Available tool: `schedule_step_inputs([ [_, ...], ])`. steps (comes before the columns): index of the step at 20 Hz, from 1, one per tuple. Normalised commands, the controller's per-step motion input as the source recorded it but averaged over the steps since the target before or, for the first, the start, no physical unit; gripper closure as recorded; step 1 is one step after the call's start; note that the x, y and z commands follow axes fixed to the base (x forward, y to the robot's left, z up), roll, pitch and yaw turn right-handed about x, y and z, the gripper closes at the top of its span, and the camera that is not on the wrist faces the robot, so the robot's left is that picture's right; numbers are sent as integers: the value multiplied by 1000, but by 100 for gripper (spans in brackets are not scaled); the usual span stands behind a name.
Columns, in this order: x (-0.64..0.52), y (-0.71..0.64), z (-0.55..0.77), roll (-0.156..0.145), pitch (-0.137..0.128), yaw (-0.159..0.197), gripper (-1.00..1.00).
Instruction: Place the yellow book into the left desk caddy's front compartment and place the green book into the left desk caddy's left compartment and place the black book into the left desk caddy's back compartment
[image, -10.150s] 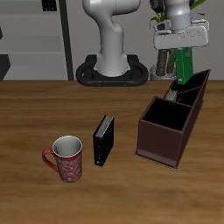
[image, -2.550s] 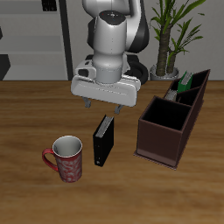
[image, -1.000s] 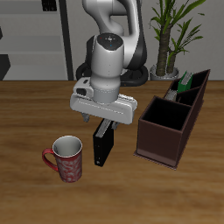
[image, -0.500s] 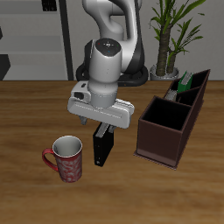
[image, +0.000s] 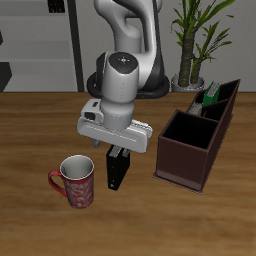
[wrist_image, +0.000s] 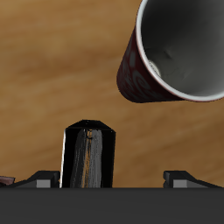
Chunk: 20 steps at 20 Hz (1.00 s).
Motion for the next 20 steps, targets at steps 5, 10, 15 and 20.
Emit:
schedule_step_inputs([
  [5,-26,-25,63,0,-10,-28,100],
  [10,-22,-32,31,1,-9,-11,100],
  [15,-12,-17,90,0,-13,-1,100],
  [20,-113,-14,223,-14,-32,10,100],
])
